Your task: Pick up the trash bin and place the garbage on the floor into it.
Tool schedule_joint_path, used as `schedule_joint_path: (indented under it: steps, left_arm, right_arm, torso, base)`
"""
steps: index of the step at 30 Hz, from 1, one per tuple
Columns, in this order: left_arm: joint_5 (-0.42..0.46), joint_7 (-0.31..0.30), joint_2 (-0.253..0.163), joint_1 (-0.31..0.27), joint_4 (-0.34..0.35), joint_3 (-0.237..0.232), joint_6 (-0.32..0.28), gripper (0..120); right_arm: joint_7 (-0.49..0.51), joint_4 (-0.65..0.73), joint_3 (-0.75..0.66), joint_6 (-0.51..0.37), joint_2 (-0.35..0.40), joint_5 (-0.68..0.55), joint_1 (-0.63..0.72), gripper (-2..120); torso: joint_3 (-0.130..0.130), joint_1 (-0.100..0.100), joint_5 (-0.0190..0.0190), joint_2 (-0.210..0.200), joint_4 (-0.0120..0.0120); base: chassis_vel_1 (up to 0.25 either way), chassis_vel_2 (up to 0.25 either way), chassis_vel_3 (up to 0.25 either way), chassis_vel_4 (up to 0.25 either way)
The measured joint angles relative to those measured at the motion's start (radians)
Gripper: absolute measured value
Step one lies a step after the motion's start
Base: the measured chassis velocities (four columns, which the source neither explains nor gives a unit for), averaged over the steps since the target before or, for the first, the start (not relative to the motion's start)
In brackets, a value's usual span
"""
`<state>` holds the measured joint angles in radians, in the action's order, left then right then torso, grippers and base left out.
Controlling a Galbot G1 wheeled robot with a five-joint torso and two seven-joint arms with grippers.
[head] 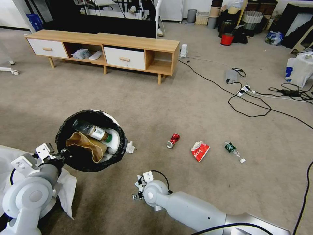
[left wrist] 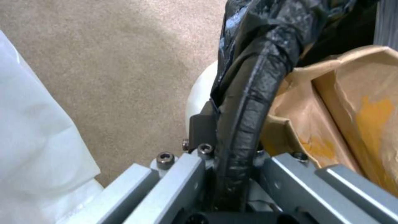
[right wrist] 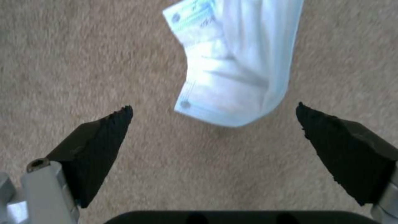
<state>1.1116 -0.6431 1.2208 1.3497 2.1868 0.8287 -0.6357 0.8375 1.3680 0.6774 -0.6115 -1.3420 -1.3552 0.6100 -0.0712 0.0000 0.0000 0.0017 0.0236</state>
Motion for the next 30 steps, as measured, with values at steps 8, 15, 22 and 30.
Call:
schedule_joint_path:
  steps: [8,15,22,30]
  left_arm:
    - [-0.016,0.008,0.006,-0.004,-0.014,-0.01,0.002,0]
    - [-0.023,0.014,0.002,-0.017,-0.035,-0.02,0.004,0]
    - [-0.034,0.018,0.009,-0.023,-0.048,-0.035,0.008,0]
    - [-0.05,0.029,0.015,-0.037,-0.071,-0.05,0.012,0]
  right_arm:
    - [-0.02,-0.02,-0.007,0.006,-0.005,0.017,-0.016,100]
    - [-0.052,-0.069,-0.018,0.017,-0.017,0.057,-0.021,100]
    - [-0.088,-0.141,-0.035,0.022,-0.045,0.091,-0.023,100]
    - [-0.116,-0.18,-0.051,0.032,-0.052,0.117,-0.017,100]
  torso:
    - [0.0,0.0,0.0,0.0,0.0]
    - [0.0,0.0,-0.0001,0.0,0.0]
    - [0.0,0.0,0.0,0.0,-0.0001]
    - [0.0,0.0,0.0,0.0,-0.0001]
  base:
    - [0.0,0.0,0.0,0.0]
    - [0.0,0.0,0.0,0.0]
    - [0.0,0.0,0.0,0.0]
    - [0.0,0.0,0.0,0.0]
